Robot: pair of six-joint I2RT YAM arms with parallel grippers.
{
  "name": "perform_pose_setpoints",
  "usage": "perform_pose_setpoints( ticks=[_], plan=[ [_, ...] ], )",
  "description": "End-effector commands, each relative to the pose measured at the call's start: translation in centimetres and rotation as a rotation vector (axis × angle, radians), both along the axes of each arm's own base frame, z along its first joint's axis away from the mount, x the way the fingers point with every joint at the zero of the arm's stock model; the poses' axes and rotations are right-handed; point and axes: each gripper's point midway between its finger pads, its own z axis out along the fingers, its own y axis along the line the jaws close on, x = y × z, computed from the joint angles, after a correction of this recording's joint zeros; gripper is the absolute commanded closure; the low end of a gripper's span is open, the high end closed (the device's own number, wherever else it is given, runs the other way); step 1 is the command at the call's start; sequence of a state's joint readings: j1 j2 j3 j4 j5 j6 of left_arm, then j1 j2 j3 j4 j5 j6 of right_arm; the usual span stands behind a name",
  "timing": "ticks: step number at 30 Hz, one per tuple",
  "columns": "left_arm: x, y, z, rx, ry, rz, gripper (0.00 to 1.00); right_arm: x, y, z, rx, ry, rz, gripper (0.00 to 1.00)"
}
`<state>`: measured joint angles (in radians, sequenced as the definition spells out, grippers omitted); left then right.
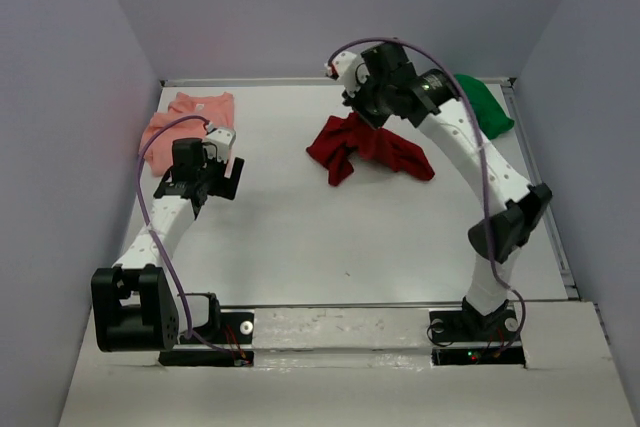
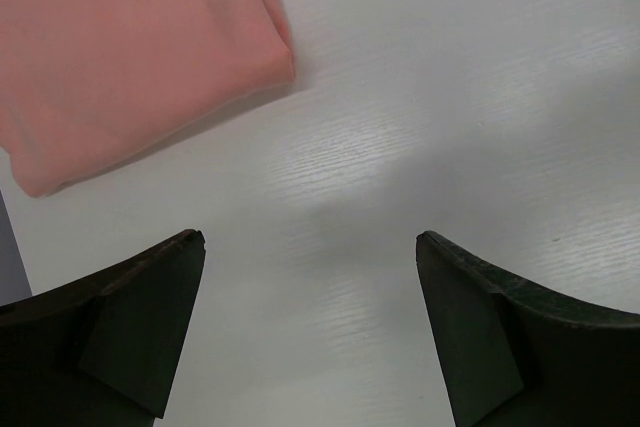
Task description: Fold and stack the t-shirts
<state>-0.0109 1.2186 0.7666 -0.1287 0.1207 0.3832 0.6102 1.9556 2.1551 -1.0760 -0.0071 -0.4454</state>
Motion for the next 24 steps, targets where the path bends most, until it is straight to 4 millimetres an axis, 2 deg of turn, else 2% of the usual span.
perform_pose_setpoints(
  ticks=[1, 2, 3, 4, 5, 7, 8, 10, 11, 12, 14, 15, 17, 19, 20, 22, 24],
  plan=[
    [1.0, -0.2, 1.5, -0.018, -0.037, -0.005, 0.01, 1.0, -5.2, 7.7, -0.002, -0.271, -0.175, 1.0],
    [1.0, -0.3, 1.5, -0.02, -0.037, -0.007, 0.01, 1.8, -7.4, 8.4, -0.05, -0.333, -0.266, 1.0],
    [1.0, -0.3, 1.5, -0.022, -0.034, -0.009, 0.01, 2.7, -9.3, 10.2, -0.031, -0.405, -0.334, 1.0],
    [1.1, -0.4, 1.4, -0.023, -0.031, -0.008, 0.01, 3.1, -10.5, 10.5, -0.038, -0.43, -0.372, 1.0],
    [1.2, -0.4, 1.6, -0.024, -0.034, -0.014, 0.01, 3.4, -12.1, 9.8, -0.084, -0.44, -0.416, 1.0],
    [1.2, -0.6, 1.5, -0.025, -0.029, -0.02, 0.01, 4.0, -14.0, 9.9, -0.11, -0.484, -0.479, 1.0],
    [1.2, -0.7, 1.6, -0.024, -0.031, -0.026, 0.01, 3.9, -15.8, 10.0, -0.149, -0.501, -0.529, 1.0],
    [1.2, -0.9, 1.6, -0.02, -0.027, -0.033, 0.02, 3.9, -16.9, 7.9, -0.202, -0.488, -0.556, 1.0],
    [1.2, -1.1, 1.7, -0.019, -0.027, -0.042, 0.02, 3.9, -18.4, 7.5, -0.222, -0.49, -0.591, 1.0],
    [1.3, -1.3, 1.9, -0.015, -0.029, -0.054, 0.02, 3.8, -19.5, 6.0, -0.265, -0.482, -0.617, 1.0],
    [1.4, -2.2, 2.0, -0.007, -0.019, -0.096, 0.02, 3.9, -21.9, 5.1, -0.318, -0.492, -0.679, 1.0],
    [1.6, -2.8, 1.8, -0.012, -0.008, -0.122, 0.02, 3.6, -22.8, 3.5, -0.353, -0.468, -0.691, 1.0],
    [1.7, -4.2, 1.9, -0.012, 0.0, -0.171, 0.02, 3.5, -24.2, 2.4, -0.378, -0.456, -0.717, 1.0],
    [1.9, -6.7, 1.8, -0.008, 0.018, -0.262, 0.07, 3.5, -25.6, 1.1, -0.397, -0.44, -0.747, 1.0],
    [2.4, -7.7, 2.5, -0.013, 0.01, -0.297, 0.09, 3.5, -25.6, 0.6, -0.399, -0.434, -0.744, 1.0],
    [2.2, -10.3, 1.8, -0.039, 0.053, -0.401, 0.14, 3.5, -26.1, -0.2, -0.402, -0.417, -0.75, 1.0],
    [2.6, -12.5, 2.1, -0.077, 0.063, -0.477, 0.14, 3.4, -26.5, -0.9, -0.407, -0.4, -0.754, 1.0]
  ],
)
